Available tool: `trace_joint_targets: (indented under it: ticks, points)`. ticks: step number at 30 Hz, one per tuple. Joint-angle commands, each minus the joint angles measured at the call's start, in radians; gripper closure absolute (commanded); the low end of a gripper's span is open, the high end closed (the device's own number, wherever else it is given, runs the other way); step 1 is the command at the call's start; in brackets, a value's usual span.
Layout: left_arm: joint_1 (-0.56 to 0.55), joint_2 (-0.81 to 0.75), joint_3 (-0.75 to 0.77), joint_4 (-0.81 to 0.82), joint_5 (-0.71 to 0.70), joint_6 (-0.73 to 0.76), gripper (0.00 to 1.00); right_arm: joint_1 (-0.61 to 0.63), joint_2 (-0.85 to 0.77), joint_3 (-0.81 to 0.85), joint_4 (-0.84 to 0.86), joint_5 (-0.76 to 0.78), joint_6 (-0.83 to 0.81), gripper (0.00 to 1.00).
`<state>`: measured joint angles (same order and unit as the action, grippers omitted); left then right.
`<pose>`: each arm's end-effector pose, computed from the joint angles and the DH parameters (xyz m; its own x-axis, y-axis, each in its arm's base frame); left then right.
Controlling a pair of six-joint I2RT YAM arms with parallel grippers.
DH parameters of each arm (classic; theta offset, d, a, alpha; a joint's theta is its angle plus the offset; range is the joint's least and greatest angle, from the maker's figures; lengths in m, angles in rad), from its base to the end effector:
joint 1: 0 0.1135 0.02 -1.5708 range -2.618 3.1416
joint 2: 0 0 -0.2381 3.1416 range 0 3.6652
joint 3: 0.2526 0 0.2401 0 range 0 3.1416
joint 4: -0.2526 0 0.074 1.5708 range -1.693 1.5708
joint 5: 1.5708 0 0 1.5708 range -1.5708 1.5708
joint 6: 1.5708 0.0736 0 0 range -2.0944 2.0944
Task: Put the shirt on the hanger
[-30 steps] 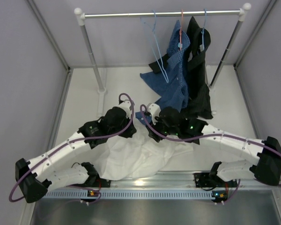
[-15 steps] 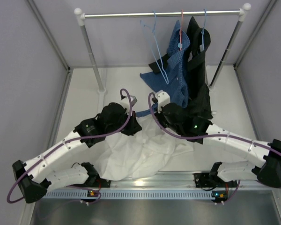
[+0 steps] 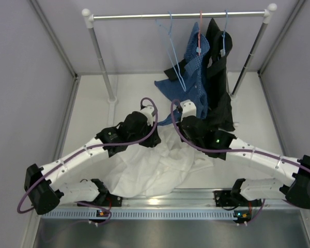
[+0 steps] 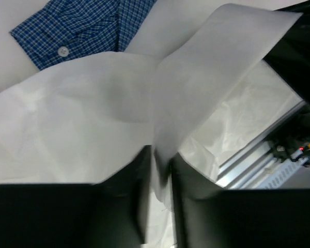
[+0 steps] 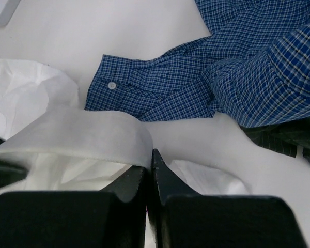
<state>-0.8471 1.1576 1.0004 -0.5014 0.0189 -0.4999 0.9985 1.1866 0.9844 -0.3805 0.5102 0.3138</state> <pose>0.1844 -0.2108 0.2641 -0.7195 0.0905 -0.6885 0.4720 0.7910 -0.3892 0.1851 0.2209 0.2703 -0.4417 -0.1883 -0.8772 -0.3957 0.9184 0.0021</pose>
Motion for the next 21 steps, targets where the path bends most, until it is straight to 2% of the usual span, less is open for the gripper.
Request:
trace_joint_targets:
  ticks: [1, 8, 14, 17, 21]
  points:
    - [0.000, -0.025, -0.041, 0.037, -0.057, -0.017, 0.62, -0.020, -0.018, -0.006, -0.011, 0.024, 0.034, 1.00]
    - [0.000, -0.039, -0.149, 0.173, -0.031, -0.040, 0.52, -0.020, -0.008, -0.004, -0.009, -0.001, 0.034, 1.00]
    - [0.000, -0.025, -0.184, 0.277, 0.058, -0.058, 0.52, -0.021, -0.002, -0.006, -0.005, -0.009, 0.028, 1.00]
    - [0.000, -0.024, -0.195, 0.300, 0.058, -0.054, 0.45, -0.023, 0.007, 0.000, -0.005, -0.024, 0.027, 1.00]
    - [0.000, -0.015, -0.183, 0.299, 0.046, -0.022, 0.46, -0.024, 0.004, -0.001, -0.001, -0.045, 0.027, 1.00]
